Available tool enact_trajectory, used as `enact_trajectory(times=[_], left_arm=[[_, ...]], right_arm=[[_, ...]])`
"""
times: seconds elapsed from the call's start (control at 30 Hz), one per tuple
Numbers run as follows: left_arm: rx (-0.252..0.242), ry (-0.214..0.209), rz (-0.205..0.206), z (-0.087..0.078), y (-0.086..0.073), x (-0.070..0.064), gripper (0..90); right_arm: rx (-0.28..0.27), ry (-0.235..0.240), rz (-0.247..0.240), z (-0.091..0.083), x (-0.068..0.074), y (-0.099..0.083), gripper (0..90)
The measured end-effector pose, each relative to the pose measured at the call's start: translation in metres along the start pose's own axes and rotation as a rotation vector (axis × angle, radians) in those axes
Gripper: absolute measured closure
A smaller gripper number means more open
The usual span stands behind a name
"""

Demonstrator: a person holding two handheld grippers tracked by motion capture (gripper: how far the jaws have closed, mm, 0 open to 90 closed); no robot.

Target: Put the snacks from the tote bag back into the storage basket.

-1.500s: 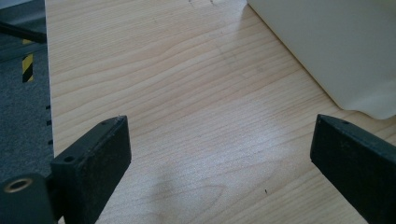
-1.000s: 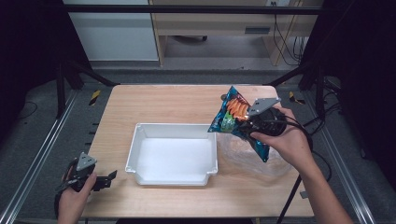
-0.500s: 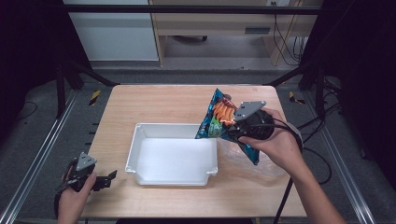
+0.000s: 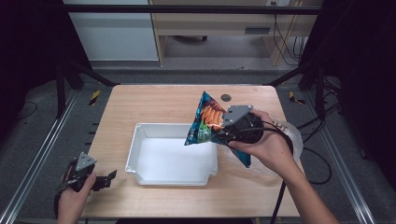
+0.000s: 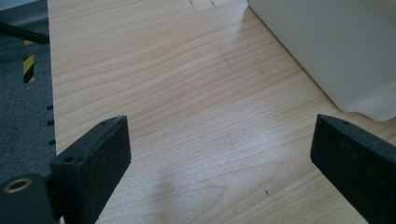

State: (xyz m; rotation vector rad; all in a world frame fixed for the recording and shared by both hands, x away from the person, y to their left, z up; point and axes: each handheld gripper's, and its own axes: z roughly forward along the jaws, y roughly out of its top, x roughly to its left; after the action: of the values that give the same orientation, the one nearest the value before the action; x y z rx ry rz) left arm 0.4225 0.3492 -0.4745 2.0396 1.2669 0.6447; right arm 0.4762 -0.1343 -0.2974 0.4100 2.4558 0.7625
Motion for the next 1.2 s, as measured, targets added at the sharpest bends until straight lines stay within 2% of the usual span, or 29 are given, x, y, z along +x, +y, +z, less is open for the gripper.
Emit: enact_trajectory(times=[0.17,0.47,0.87,1.2], left_arm=[[0.0,0.0,-0.002,0.0,0.0,0.0,4.8],[0.0,-0.001,-0.001,0.0,0.0,0.0,4.8],[0.0,-0.003,-0.001,-0.001,0.0,0.0,4.8],[-0.003,-0.005,0.004,0.0,0.001,-0.002,4.8]], right_arm=[[0.002,0.01,-0.03,0.002,0.006,0.005,37.6],[0.002,0.017,-0.05,0.006,0.012,0.012,37.6],[0.003,0.055,-0.101,0.021,0.028,0.025,37.7],[0.007,0.07,-0.11,0.034,0.033,0.034,37.6]])
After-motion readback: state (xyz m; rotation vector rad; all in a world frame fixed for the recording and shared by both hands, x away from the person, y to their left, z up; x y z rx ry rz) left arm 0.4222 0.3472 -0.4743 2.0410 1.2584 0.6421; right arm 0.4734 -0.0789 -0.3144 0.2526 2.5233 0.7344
